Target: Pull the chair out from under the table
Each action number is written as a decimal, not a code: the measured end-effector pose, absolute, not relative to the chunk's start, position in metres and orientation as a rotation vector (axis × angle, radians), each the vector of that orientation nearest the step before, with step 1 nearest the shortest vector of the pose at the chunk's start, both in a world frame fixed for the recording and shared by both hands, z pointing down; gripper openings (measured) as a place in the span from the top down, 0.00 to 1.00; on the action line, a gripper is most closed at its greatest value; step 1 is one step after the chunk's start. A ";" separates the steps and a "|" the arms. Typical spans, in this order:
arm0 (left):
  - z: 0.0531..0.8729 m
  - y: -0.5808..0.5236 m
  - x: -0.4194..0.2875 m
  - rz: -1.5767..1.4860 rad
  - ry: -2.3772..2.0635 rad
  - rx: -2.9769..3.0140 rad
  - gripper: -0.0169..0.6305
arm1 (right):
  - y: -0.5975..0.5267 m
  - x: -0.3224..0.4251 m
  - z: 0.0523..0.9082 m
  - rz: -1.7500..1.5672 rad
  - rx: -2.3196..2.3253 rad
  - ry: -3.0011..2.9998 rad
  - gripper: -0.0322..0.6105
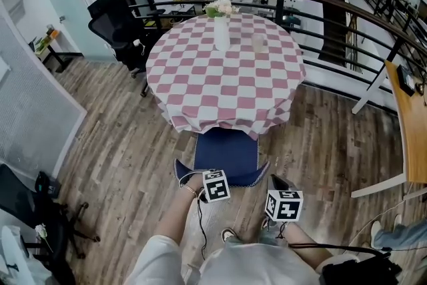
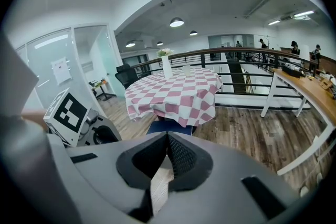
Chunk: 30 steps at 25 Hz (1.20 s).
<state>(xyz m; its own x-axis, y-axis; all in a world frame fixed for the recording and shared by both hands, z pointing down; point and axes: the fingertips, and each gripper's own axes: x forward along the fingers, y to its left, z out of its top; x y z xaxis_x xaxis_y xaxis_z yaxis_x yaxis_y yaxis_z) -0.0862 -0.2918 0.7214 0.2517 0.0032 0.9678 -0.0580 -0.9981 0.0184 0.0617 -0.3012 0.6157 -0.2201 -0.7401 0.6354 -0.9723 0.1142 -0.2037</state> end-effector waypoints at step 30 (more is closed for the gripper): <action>0.720 -0.198 -0.092 1.921 -0.047 2.384 0.82 | -0.267 0.043 0.611 0.840 1.558 -2.090 0.92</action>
<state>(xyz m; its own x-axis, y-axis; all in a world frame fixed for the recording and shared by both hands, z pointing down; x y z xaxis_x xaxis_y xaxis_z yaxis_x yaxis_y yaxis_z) -0.0920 -0.1979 0.7199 0.2136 0.0254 0.9766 -0.0736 -0.9964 0.0420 0.0427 -0.2666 0.6106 -0.2985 -0.7133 0.6341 -0.9537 0.1980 -0.2262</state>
